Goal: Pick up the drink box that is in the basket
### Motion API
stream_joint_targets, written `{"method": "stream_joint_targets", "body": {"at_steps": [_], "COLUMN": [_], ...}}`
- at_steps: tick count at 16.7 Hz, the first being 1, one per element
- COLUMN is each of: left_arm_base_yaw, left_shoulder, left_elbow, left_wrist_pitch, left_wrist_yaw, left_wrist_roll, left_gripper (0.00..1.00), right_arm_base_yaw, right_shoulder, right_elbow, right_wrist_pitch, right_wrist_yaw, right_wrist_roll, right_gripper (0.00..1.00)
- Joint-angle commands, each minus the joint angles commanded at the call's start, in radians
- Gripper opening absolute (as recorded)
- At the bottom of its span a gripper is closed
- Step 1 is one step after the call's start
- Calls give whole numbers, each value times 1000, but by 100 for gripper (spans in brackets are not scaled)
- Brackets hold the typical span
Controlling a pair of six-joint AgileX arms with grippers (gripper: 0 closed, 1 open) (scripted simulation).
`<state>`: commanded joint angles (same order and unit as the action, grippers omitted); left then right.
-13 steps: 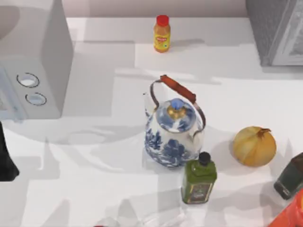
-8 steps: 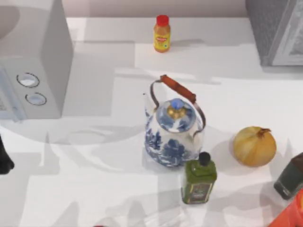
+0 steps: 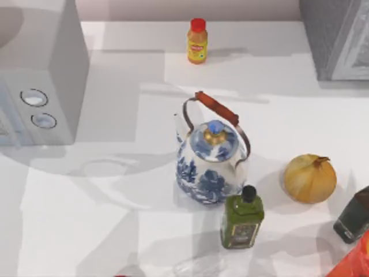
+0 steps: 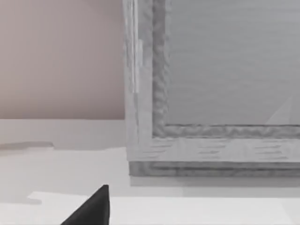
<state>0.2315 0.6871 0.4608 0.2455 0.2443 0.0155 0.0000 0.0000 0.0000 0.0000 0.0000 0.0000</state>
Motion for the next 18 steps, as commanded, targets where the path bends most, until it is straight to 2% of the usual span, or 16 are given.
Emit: {"method": "stream_joint_targets", "body": {"at_steps": [4,8,11,18], "left_arm_base_yaw": [105,181,207,202], "left_shoulder": [373,604,670,671], "left_elbow": [209,360,412,424], "left_wrist_pitch": [111,192,219,220], "left_wrist_yaw": [112,194,222,218], "left_wrist_roll": [3,4,5,5], "left_gripper": [100,100,100,100], "right_arm_base_yaw": [0,0,0,0], "right_shoulder": [0,0,0,0], "right_elbow": [0,0,0,0], "right_wrist_pitch": [0,0,0,0], "right_wrist_yaw": [0,0,0,0], "right_wrist_roll": [0,0,0,0], "right_gripper": [100,100,100,100]}}
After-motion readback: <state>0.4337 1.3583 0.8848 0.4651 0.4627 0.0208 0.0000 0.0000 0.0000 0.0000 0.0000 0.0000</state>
